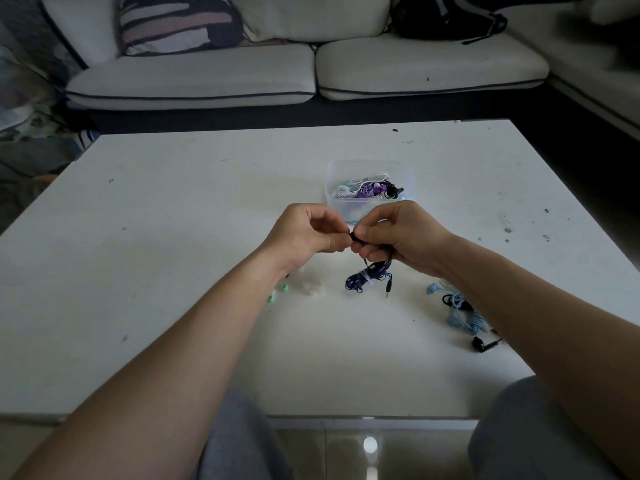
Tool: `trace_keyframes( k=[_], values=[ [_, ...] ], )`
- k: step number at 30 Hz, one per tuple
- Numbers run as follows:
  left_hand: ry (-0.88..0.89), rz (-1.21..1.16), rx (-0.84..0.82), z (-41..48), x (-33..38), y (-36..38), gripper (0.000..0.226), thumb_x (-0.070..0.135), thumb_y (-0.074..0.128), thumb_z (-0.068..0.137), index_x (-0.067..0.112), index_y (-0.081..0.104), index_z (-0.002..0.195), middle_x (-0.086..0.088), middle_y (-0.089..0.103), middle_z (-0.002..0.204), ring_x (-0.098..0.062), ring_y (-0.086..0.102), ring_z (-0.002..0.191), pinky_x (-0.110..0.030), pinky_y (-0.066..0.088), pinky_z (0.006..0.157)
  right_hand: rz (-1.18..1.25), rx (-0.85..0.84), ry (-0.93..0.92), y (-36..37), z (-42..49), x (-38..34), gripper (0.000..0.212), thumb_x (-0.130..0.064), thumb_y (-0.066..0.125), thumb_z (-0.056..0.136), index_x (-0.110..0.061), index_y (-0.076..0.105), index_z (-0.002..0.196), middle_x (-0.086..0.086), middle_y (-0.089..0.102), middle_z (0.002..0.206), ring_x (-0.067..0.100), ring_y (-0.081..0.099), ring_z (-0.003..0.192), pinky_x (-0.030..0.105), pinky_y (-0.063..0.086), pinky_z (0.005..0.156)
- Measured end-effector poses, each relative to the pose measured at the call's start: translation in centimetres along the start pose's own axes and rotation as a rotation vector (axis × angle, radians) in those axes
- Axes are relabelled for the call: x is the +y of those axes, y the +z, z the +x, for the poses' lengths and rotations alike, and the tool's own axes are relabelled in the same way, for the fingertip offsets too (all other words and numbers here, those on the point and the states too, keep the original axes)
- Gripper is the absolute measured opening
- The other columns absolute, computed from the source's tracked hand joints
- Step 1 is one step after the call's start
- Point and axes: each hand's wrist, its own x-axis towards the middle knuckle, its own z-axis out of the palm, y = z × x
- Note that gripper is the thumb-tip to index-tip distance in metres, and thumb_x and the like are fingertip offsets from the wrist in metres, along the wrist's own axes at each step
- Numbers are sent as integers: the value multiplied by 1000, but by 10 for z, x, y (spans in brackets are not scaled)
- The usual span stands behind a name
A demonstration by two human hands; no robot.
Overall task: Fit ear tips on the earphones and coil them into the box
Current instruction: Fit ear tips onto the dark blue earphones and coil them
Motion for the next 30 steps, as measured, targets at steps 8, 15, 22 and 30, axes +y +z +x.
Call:
trace_keyframes(
  k=[8, 15, 22, 30],
  values=[
    [-77, -160, -21, 0, 0, 3, 15, -6, 75, 79, 4, 71, 90, -10, 74, 78, -18, 73, 73, -23, 58, 73, 0, 29, 4, -5, 2, 3, 8, -1, 66, 92, 1, 70, 86, 17, 72, 75, 17, 68, 62, 22, 54, 58],
    [-86, -219, -3, 4, -3, 6, 10, 0, 71, 86, 7, 71, 93, -6, 74, 77, -17, 72, 73, -24, 58, 75, 86, 21, 33, -6, 2, 3, 12, -2, 63, 93, -3, 69, 84, 13, 72, 74, 12, 67, 60, 19, 55, 58],
    [-35, -33, 30, 2, -5, 11, 10, 9, 65, 94, 14, 70, 100, -2, 73, 83, -13, 69, 74, -24, 56, 65, 113, 74, 7, 1, 1, 3, 10, 0, 65, 91, 0, 69, 82, 19, 70, 77, 16, 67, 60, 20, 54, 56],
    [-142, -295, -27, -1, -3, 6, 9, 3, 67, 90, 12, 70, 89, -4, 76, 81, -13, 73, 80, -20, 55, 70, 125, -5, 49, -1, 1, 0, 9, -2, 64, 92, -3, 67, 83, 18, 73, 78, 13, 68, 59, 19, 54, 55]
  ],
)
